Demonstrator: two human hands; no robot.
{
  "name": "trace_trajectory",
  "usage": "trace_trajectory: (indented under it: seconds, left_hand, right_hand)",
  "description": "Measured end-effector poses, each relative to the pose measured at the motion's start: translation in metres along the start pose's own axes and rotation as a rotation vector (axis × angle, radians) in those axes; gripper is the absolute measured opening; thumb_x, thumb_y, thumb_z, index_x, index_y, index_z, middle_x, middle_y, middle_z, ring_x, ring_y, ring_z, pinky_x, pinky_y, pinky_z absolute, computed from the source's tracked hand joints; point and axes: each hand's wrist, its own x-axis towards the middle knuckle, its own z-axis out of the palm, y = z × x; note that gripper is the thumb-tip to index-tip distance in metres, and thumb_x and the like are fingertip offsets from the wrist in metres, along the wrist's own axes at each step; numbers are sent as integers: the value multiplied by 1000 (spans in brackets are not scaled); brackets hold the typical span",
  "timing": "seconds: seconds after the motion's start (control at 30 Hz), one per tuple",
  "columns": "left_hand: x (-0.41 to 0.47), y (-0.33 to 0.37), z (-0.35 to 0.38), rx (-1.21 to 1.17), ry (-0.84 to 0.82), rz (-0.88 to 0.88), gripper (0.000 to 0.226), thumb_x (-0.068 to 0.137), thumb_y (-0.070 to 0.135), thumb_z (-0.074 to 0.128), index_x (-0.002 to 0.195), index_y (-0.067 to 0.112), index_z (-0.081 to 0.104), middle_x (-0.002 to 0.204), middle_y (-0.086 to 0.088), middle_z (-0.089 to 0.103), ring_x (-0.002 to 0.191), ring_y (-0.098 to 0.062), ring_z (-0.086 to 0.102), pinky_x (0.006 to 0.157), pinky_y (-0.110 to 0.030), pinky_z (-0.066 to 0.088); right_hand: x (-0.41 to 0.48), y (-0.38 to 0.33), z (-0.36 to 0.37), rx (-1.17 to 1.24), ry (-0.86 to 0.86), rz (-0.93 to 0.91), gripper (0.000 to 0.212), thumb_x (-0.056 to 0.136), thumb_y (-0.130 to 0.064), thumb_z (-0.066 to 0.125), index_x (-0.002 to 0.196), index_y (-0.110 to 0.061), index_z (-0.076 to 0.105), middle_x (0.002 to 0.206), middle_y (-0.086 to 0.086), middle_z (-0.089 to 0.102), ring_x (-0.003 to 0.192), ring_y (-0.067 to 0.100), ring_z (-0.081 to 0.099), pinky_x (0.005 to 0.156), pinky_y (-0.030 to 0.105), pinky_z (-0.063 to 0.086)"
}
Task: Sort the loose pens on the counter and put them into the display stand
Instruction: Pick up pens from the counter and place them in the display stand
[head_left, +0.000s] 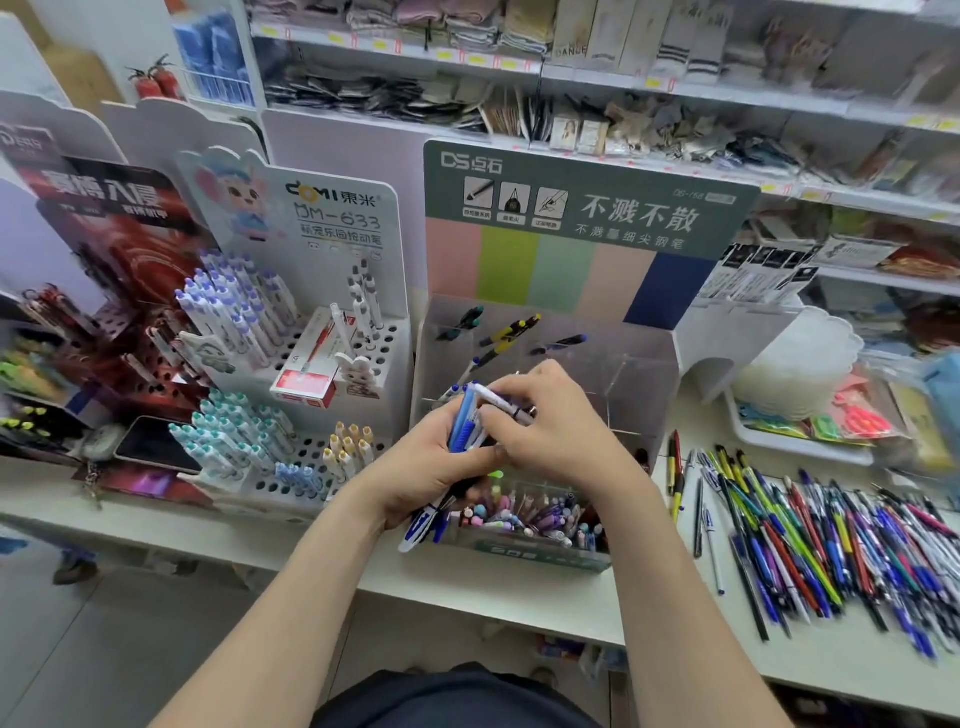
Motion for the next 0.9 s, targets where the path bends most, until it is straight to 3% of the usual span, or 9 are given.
trace_trajectory:
  seconds: [0.13, 0.2, 0.3, 0.4, 0.47, 0.57, 0.67, 0.8, 0.9]
  left_hand:
    - [-1, 1, -3, -30, -27, -19, 32, 104, 9, 67, 134, 10, 54, 86, -3, 70, 58, -21, 53, 51, -23, 49]
    - [-1, 1, -4, -28, -28, -29, 25, 104, 7, 66, 126, 7, 54, 81, -2, 73, 55, -19, 54, 50, -23, 49]
    - [-2, -2, -7, -16, -14, -51, 31, 103, 10, 67, 129, 1, 51, 83, -4, 73, 55, -17, 53, 47, -23, 47]
    - [-1, -8, -14, -57, 4, -61, 46, 103, 14, 69, 145, 10, 50, 98, -13, 69, 57, -19, 50, 46, -22, 44]
    - [1, -12, -17, -66, 32, -57, 43, 103, 14, 69, 143, 17, 55, 97, -12, 68, 57, -18, 48, 46, -23, 42]
    - [3, -16, -21, -71, 131, -51, 33, 102, 15, 70, 134, 16, 61, 93, -9, 69, 56, -16, 49, 46, -25, 39]
    - [4, -17, -23, -93, 332, 8, 22, 102, 16, 70, 123, 12, 65, 86, -5, 71, 56, -14, 50, 46, -26, 40]
    - [6, -22, -37, 2, 607, 81, 20, 101, 21, 72, 117, 11, 65, 89, -10, 75, 59, -18, 56, 51, -31, 46]
    - [4, -23, -45, 57, 666, 105, 17, 101, 22, 72, 113, 11, 65, 83, -14, 72, 60, -20, 56, 61, -39, 47]
  right_hand:
    - [6, 2, -3, 74, 14, -32, 16, 94, -48, 65, 91, -37, 76, 93, 5, 64, 90, 10, 57, 69, 31, 46]
    - [11, 5, -3, 191, 131, 3, 23, 100, -41, 65, 83, -25, 70, 75, 3, 61, 71, 11, 54, 63, 33, 43]
    - [15, 6, -4, 444, 309, 76, 27, 109, -41, 52, 93, -21, 58, 70, -9, 56, 56, 12, 40, 59, 33, 37]
    - [18, -2, -5, 835, 494, 75, 20, 116, -31, 38, 103, -19, 46, 85, 3, 75, 47, 15, 30, 47, 29, 31]
    - [18, -7, -6, 960, 614, 43, 17, 117, -27, 37, 108, -17, 47, 72, 5, 64, 51, 14, 35, 49, 28, 33]
    - [17, -9, -1, 880, 578, -25, 21, 115, -38, 38, 112, -21, 52, 63, -7, 46, 58, 16, 46, 63, 37, 48]
    - [14, -14, 0, 565, 349, 20, 22, 112, -47, 44, 112, -25, 47, 70, -2, 51, 53, 17, 49, 53, 36, 47]
    - [24, -20, 5, 159, 32, 163, 15, 109, -32, 39, 119, -21, 35, 90, 7, 65, 65, 22, 59, 58, 38, 46]
    - [41, -22, 14, -77, -11, 75, 14, 107, -22, 39, 121, -22, 42, 101, 9, 66, 82, 30, 64, 74, 52, 56]
